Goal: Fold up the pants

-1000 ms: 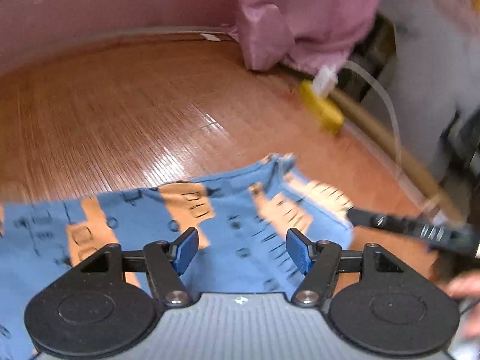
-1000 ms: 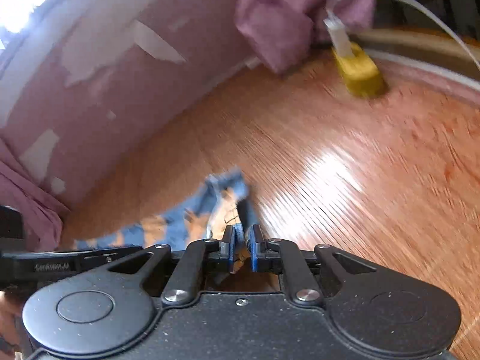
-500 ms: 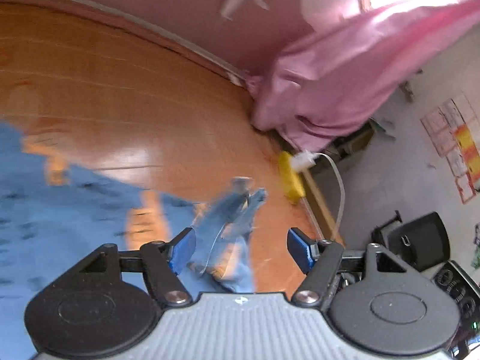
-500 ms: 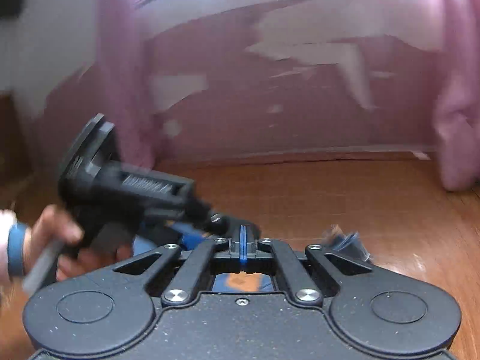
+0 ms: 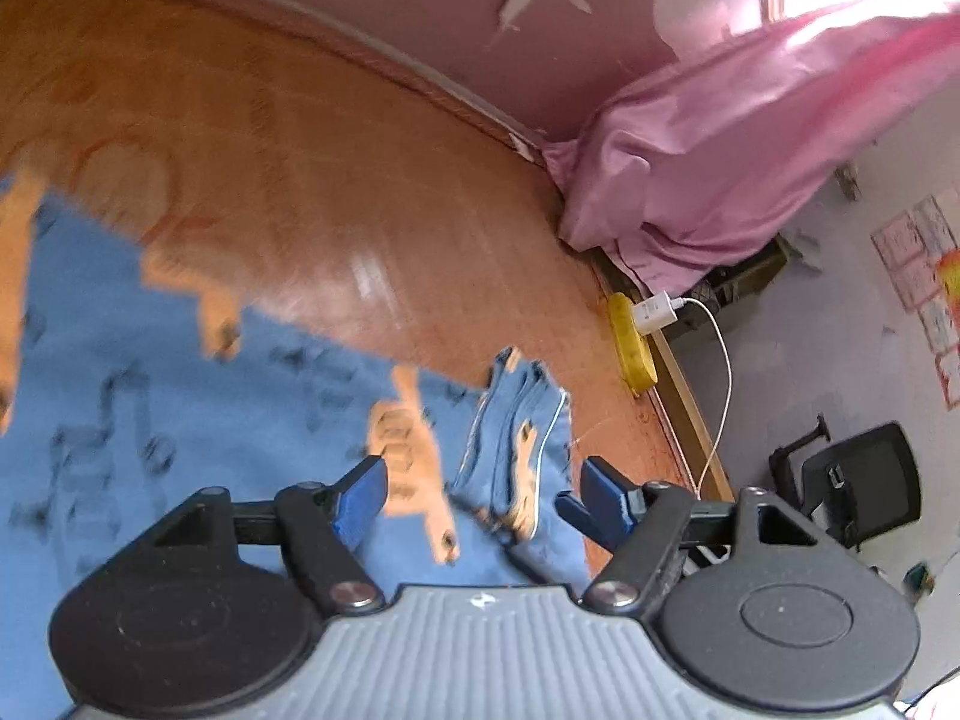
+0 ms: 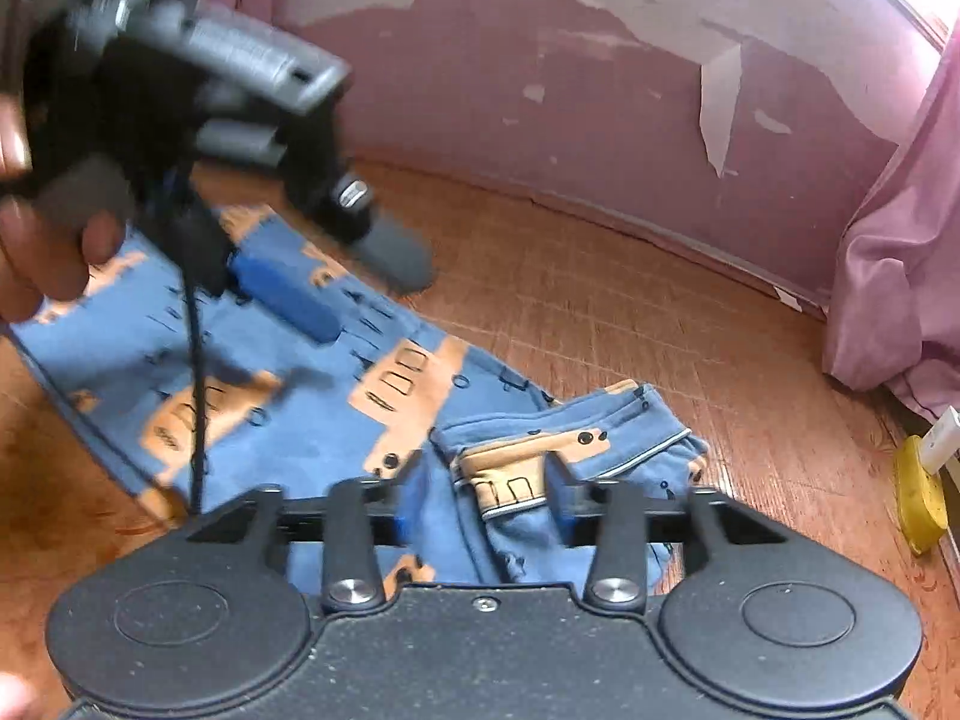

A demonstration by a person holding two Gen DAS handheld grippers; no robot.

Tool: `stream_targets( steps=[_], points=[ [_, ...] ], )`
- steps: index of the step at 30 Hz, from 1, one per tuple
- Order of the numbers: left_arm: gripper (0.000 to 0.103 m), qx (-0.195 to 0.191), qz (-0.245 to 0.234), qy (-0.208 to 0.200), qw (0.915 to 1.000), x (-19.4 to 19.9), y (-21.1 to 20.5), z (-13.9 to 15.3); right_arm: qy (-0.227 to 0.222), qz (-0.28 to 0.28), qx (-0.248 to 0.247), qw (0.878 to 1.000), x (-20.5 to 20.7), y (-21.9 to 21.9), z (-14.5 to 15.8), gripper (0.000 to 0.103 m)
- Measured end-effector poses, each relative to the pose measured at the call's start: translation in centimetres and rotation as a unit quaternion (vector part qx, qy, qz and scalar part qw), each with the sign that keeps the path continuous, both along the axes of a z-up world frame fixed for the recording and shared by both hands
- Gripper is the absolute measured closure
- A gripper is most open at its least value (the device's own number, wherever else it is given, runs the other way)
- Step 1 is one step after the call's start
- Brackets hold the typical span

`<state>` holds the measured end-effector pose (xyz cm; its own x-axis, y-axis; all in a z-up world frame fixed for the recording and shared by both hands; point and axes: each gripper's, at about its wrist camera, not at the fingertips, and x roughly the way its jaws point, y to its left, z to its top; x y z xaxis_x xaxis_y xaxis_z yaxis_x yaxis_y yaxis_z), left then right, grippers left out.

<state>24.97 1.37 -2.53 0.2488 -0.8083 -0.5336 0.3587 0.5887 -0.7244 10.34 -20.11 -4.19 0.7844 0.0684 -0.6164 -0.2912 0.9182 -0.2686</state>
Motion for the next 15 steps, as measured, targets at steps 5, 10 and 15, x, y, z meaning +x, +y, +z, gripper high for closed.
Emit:
stream_targets(
  steps=[5,10,15],
  points=[
    [0.025,0.033,-0.028,-0.006,0.9991,1.5,-3.3,0.3,0.004,-0.010,-0.002,1.000,1.4,0.3,-1.8,0.054],
    [0.025,0.037,-0.039,-0.003,0.9985,1.4,-4.9,0.2,0.005,-0.020,0.019,1.000,1.6,-0.4,-1.6,0.087],
    [0.025,0.038,-0.046,0.005,0.9982,1.3,-5.9,0.2,-0.020,0.004,0.031,0.999,-0.5,-1.3,0.6,0.092]
  ],
)
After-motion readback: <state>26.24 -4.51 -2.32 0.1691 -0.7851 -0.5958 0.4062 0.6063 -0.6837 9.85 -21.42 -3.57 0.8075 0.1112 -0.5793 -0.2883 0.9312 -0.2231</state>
